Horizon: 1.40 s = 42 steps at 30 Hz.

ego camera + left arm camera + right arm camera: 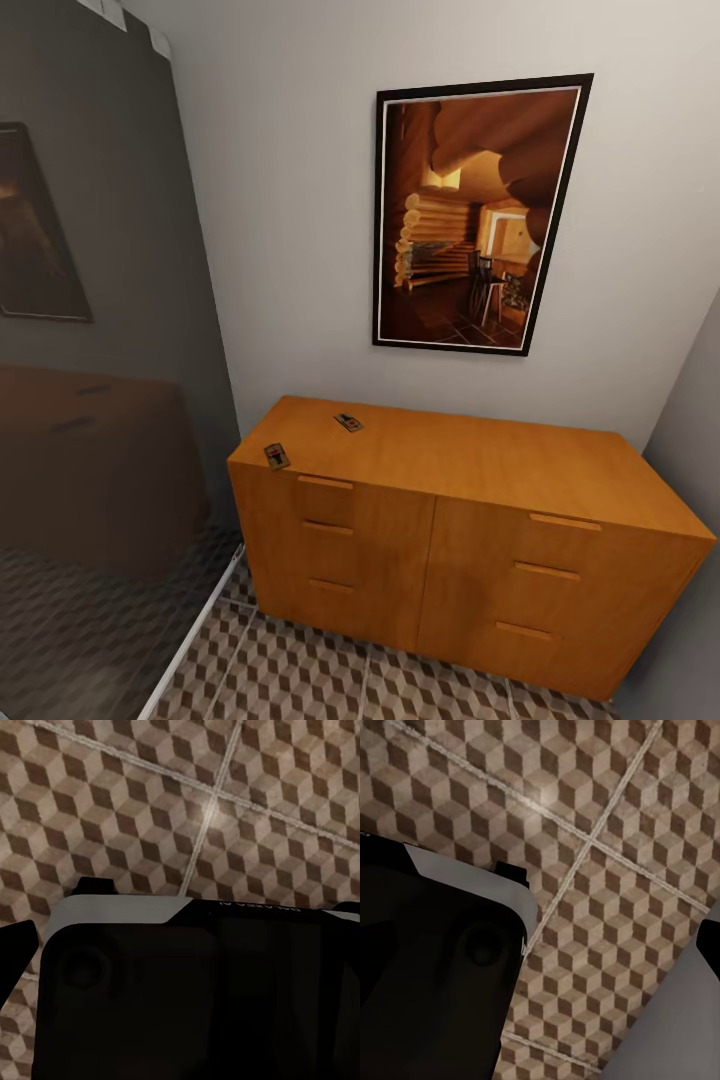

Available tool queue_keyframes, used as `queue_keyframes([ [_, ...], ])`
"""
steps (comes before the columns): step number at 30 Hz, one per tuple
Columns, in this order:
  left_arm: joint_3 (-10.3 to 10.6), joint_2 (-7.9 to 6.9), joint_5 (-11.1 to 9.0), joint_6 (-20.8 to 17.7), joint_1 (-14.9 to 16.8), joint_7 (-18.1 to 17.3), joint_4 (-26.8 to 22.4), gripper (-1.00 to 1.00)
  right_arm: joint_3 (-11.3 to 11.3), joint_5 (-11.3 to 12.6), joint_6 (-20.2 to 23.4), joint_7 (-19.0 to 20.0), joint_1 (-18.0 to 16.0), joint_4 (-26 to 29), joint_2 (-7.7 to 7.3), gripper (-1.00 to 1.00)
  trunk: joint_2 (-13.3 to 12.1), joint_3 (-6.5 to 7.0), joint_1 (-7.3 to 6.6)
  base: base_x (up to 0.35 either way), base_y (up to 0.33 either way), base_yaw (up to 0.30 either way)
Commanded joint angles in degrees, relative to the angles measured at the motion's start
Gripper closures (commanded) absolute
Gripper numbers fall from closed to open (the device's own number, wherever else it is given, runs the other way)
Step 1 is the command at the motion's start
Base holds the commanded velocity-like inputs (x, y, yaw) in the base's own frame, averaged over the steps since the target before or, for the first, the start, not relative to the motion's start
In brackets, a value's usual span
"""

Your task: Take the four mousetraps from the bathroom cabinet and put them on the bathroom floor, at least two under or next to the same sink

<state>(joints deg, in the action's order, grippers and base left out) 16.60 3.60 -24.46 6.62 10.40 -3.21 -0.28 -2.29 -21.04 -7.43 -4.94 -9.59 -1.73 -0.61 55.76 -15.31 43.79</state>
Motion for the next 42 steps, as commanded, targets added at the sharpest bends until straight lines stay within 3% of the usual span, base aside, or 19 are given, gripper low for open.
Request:
queue_keyframes([
  [1, 0.45, 0.01, -0.62, 0.24, 0.06, -0.22, 0.13, -1.0, -0.25, -0.49, -0.32, -0.26, -0.08, -0.16, -0.01, -1.0, 0.05, -0.07, 0.0, 0.0, 0.0, 0.0],
  [25, 0.35, -0.04, -1.05, -0.25, 0.06, -0.23, 0.15, -1.0, -0.4, -0.25, 0.02, -1.0, -0.08, -0.13, 0.04, -1.0, 0.05, -0.07, 0.0, 0.0, 0.0, 0.0],
  [29, 0.74, 1.06, -0.16, -0.6, 0.06, 1.06, -0.22, -1.0, -0.19, -1.13, 1.02, -0.83, -0.09, 1.13, 1.49, -1.0, 0.05, -0.07, 0.0, 0.0, 0.0, 0.0],
  [31, 1.14, 1.73, 0.83, -1.15, 0.07, 1.42, -0.74, -1.0, -0.18, -1.35, 3.98, -0.84, -0.04, 4.49, 3.09, -1.0, 0.05, -0.07, 0.0, 0.0, 0.0, 0.0],
  [32, 1.45, 1.98, 1.8, -1.93, 0.2, 1.56, -1.55, -1.0, -0.17, -1.86, 7.39, -0.85, -0.02, 8.48, 4.03, -1.0, 0.05, -0.07, 0.0, 0.0, 0.0, 0.0],
  [33, 1.73, 2.05, 3.43, -4.19, 0.34, 1.66, -4.4, -1.0, -0.2, -2.89, 14.29, -0.68, -0.01, 16.77, 5.03, -1.0, 0.05, -0.07, 0.0, 0.0, 0.0, 0.0],
  [34, 1.79, 2.03, 3.91, -5.32, 0.37, 1.69, -5.91, -1.0, -0.19, -3.15, 16.78, -0.58, 0.0, 19.92, 5.25, -1.0, 0.05, -0.07, 0.0, 0.0, 0.0, 0.0],
  [37, 1.89, 1.31, 5.39, -14.05, 0.46, 1.77, -16.38, -1.0, -0.12, -3.68, 28.66, 0.46, 0.0, 36.26, 5.99, -1.0, 0.05, -0.07, 0.0, 0.0, 0.0, 0.0],
  [39, 1.83, 0.68, 5.68, -18.38, 0.47, 1.78, -21.62, -1.0, -0.11, -3.75, 32.67, 1.37, 0.01, 42.11, 6.11, -1.0, 0.05, -0.07, 0.0, 0.0, 0.0, 0.0],
  [40, 1.72, -0.14, 5.83, -22.77, 0.48, 1.79, -27.29, -1.0, -0.1, -3.81, 36.24, 2.58, 0.01, 47.23, 6.18, -1.0, 0.05, -0.07, 0.0, 0.0, 0.0, 0.0],
  [42, 1.61, -1.05, 5.86, -26.95, 0.49, 1.8, -33.3, -1.0, -0.09, -3.9, 39.54, 3.93, 0.01, 51.66, 6.17, -1.0, 0.05, -0.07, 0.0, 0.0, 0.0, 0.0],
])
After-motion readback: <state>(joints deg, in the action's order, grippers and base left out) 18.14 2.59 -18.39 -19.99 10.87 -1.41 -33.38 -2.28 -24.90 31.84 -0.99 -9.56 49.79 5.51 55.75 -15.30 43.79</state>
